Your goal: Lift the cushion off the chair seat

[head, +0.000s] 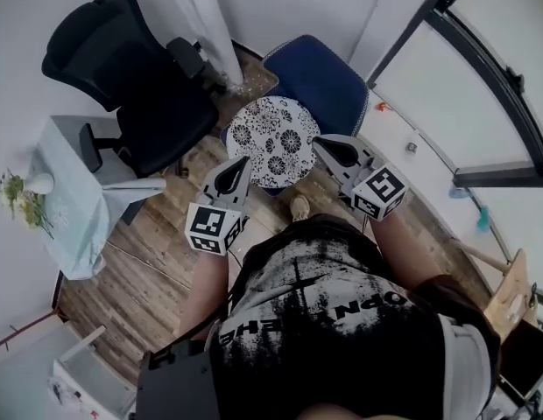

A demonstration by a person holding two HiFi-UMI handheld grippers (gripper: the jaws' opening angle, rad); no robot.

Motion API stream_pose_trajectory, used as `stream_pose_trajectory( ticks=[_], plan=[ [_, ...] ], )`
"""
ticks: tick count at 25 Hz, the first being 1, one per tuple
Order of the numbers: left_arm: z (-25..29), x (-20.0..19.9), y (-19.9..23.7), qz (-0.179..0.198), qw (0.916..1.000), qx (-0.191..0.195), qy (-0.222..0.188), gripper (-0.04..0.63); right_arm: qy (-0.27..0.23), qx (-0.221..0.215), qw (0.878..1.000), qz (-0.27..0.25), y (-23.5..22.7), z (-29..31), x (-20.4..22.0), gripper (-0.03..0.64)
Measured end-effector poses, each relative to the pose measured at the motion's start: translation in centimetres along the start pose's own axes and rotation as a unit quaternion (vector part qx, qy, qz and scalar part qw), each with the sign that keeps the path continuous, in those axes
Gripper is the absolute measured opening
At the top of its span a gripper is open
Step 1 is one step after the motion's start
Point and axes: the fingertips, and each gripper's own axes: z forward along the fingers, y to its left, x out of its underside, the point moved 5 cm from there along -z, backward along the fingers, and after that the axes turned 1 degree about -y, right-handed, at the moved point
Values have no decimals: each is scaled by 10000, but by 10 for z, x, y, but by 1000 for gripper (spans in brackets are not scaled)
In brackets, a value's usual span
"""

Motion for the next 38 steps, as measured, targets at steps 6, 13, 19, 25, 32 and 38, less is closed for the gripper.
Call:
stream_pose_trajectory(
  ticks=[6, 13, 19, 25, 32, 38],
  plan=[
    [18, -6, 14, -50, 9996, -260, -24, 14, 54, -312, 9995, -39, -21, 23, -2, 8],
    [32, -6, 22, -72, 9997, -247, -20, 14, 64, -339, 9994, -58, -31, 34, -3, 8],
    [42, -6, 34, -163, 9998, 106, -15, 14, 80, -42, 9999, 42, -30, 37, -1, 8],
    [56, -9, 46, 71, 9981, 596, 102, 14, 81, 416, 9991, 81, -28, 40, 5, 8],
    [72, -3, 53, 209, 9916, 1224, 347, 14, 138, 1025, 9942, 284, -28, 34, 25, 8],
    [89, 10, 56, 191, 9845, 1623, 630, 14, 350, 1337, 9892, 492, -30, 35, 55, 8]
  ],
)
